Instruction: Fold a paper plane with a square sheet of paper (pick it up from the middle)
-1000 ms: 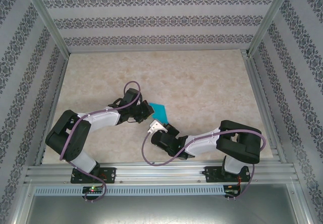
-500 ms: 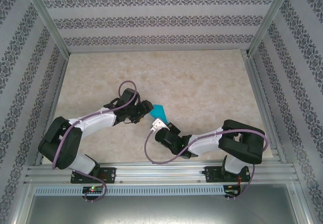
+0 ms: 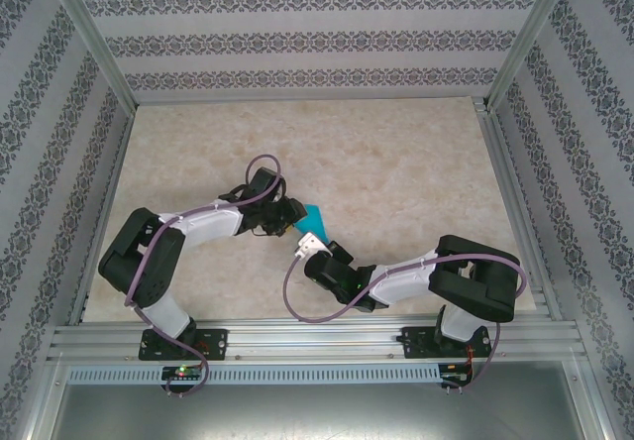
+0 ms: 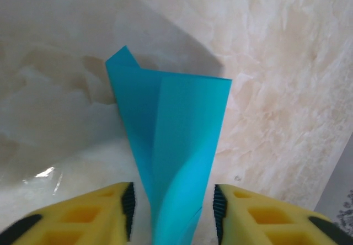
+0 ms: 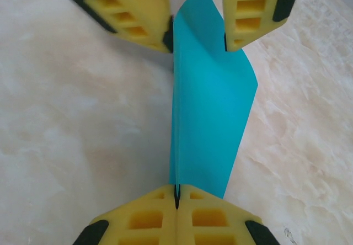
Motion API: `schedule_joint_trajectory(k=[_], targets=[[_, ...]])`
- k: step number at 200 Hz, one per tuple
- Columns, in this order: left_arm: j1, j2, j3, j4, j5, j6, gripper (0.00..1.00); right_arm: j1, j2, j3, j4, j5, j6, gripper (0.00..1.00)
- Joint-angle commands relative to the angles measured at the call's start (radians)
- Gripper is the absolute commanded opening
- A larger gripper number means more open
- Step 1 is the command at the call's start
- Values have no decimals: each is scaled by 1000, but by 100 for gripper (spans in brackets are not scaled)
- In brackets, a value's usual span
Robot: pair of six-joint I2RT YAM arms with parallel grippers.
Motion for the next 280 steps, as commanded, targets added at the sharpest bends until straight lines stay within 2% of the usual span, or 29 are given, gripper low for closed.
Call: schedule_joint_trajectory(k=[1, 56, 72, 108, 155, 190, 248, 280], targets=[[-2, 21, 28, -37, 14, 19, 31, -7, 6, -15, 13, 18, 32, 4], [-2, 27, 58, -96, 7, 47, 3, -6, 8, -16, 8, 24, 24, 12], [-3, 22, 62, -103, 6, 49, 0, -6, 18, -15, 3, 29, 17, 15], [-2, 24, 77, -117, 11, 62, 0, -7, 31, -7, 0, 42, 2, 18], [-3, 25, 77, -123, 9, 63, 0, -7, 45, 2, -1, 58, -10, 17], [-3, 27, 77, -121, 14, 64, 0, -8, 48, 4, 2, 51, -2, 13], [-2, 22, 71, -125, 14, 65, 0, -12, 47, 9, -7, 31, 27, 0], [-2, -17, 72, -179, -39, 90, 13, -33, 2, -11, -6, -37, 83, 0]])
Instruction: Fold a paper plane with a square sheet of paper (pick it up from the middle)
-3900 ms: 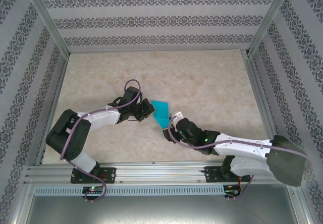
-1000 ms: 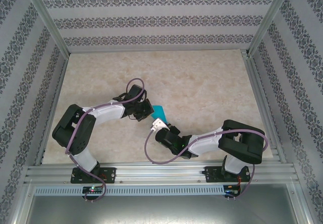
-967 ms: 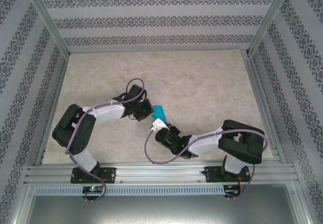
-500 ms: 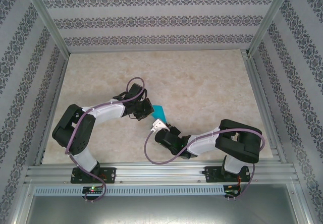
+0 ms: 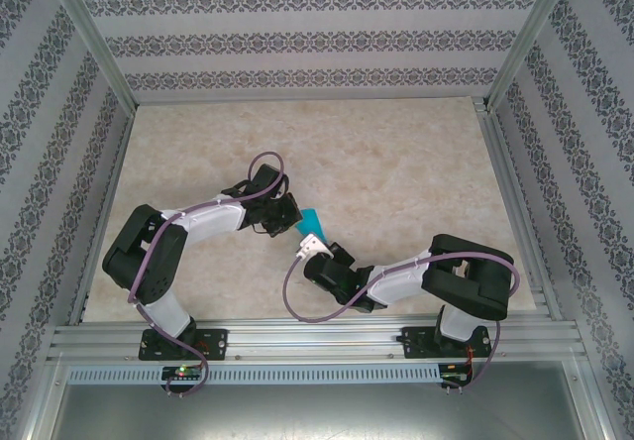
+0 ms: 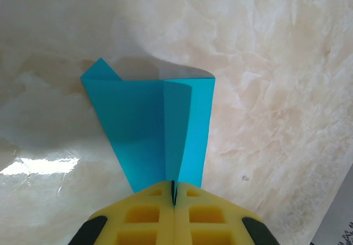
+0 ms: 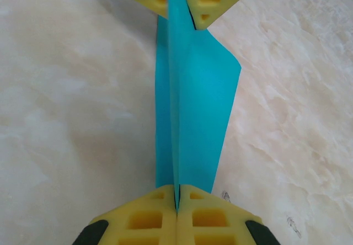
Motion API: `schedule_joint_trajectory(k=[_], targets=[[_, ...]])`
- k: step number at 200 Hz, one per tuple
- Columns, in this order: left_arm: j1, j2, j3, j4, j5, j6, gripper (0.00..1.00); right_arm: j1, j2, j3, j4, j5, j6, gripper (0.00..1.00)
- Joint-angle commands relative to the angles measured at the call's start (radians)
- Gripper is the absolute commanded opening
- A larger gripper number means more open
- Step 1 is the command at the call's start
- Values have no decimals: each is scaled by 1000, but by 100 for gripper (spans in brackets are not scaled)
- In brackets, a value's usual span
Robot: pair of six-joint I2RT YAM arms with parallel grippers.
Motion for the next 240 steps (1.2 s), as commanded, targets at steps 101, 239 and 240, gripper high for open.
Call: schedule_joint_trajectory(k=[101, 239, 240], targets=[[-2, -321, -68, -256, -268, 61, 44, -184, -91, -58, 70, -511, 281, 0], [-3, -308, -117, -190, -190, 54, 41, -368, -57, -126, 187, -874, 544, 0], [-3, -308, -116, -188, -188, 55, 41, -370, -57, -126, 186, -876, 547, 0]])
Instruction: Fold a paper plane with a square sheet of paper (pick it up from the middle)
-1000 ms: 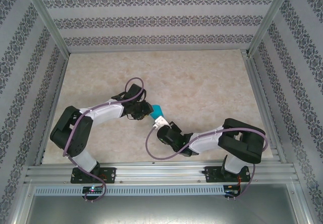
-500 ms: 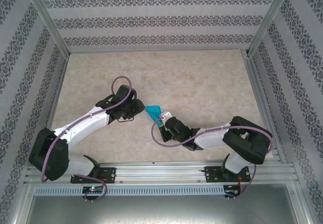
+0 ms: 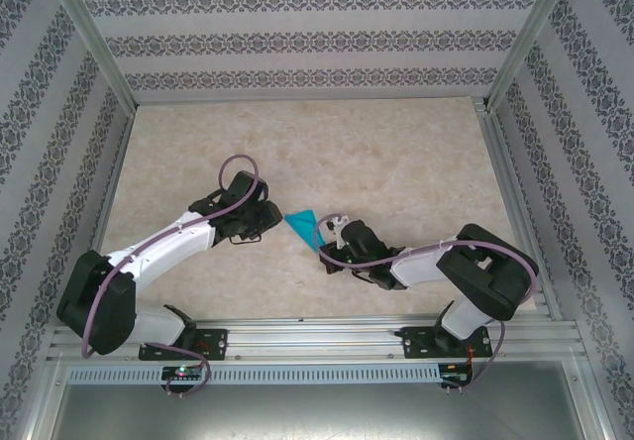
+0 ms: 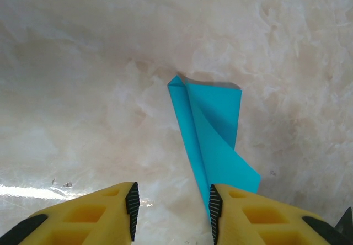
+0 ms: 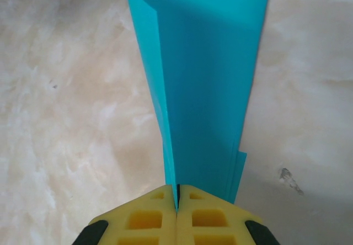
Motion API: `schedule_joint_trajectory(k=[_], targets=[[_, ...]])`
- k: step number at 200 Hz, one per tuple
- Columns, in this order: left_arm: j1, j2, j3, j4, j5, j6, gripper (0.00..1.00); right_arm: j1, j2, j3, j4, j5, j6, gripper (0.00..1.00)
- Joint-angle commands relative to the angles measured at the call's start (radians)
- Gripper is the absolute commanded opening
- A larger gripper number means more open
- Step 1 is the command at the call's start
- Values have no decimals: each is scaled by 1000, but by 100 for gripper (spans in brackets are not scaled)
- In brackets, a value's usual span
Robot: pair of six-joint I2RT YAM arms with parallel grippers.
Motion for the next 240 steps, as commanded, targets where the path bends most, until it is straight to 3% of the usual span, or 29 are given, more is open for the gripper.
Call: schedule_joint_trajectory(k=[1, 130, 185, 240], targets=[[-4, 21, -13, 31, 37, 11, 41, -18, 24, -8, 30, -94, 64, 0], [-35, 119, -53, 231, 187, 22, 40, -108, 119, 8, 37, -275, 268, 0], [-60, 191, -93, 461, 296, -12, 38, -113, 146, 6, 29, -278, 294, 2], [-91, 279, -113, 660, 330, -57, 39, -116, 153, -2, 25, -268, 297, 2]])
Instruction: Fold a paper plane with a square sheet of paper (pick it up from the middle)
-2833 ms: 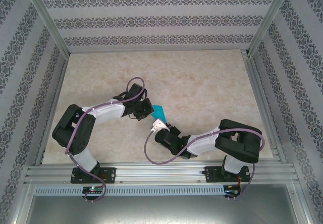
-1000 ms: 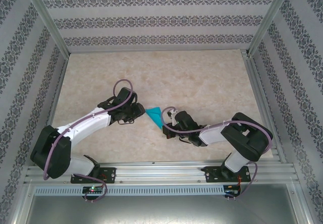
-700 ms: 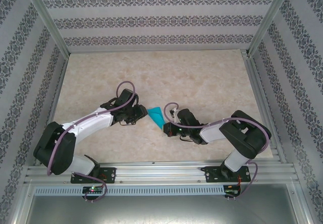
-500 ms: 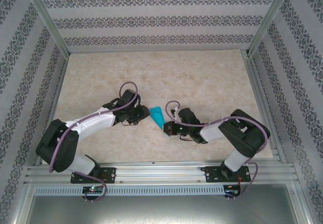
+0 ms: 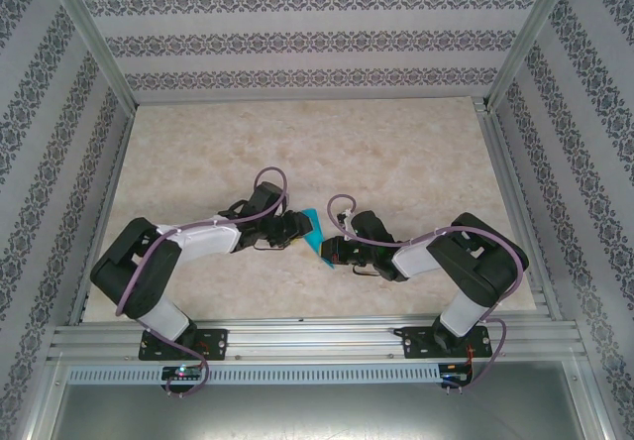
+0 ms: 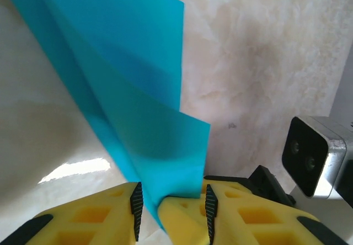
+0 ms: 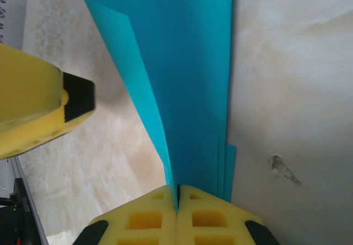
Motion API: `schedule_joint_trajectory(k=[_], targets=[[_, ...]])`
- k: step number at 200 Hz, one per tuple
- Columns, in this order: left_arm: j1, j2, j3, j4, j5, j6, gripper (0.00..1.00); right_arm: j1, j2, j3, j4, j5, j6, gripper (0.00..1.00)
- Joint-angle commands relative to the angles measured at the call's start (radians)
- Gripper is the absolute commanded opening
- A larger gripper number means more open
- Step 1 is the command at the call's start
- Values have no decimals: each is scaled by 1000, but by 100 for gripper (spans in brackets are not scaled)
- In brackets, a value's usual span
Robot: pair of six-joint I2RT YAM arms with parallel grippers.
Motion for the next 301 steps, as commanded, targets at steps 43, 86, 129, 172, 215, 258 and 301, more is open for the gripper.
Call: schedule_joint_trajectory(k=[43, 86, 129, 172, 215, 258, 301], targets=[[-30, 89, 8, 200, 29, -37, 39, 8, 70, -4, -57, -4, 11, 3], [-30, 131, 23, 224, 36, -38, 40, 5, 74, -3, -59, -1, 13, 3], [-30, 155, 25, 191, 19, -36, 39, 4, 74, 2, -70, -6, 13, 5], [-30, 187, 29, 123, -9, -25, 38, 4, 54, 14, -99, -10, 11, 10], [-30, 187, 9, 99, -31, -28, 37, 2, -25, 21, -177, 3, 4, 21], [-30, 171, 11, 79, -30, -15, 37, -7, -186, 20, -304, 44, -5, 25], [-30, 167, 11, 85, -20, -17, 37, -14, -232, 29, -363, 30, -24, 24]])
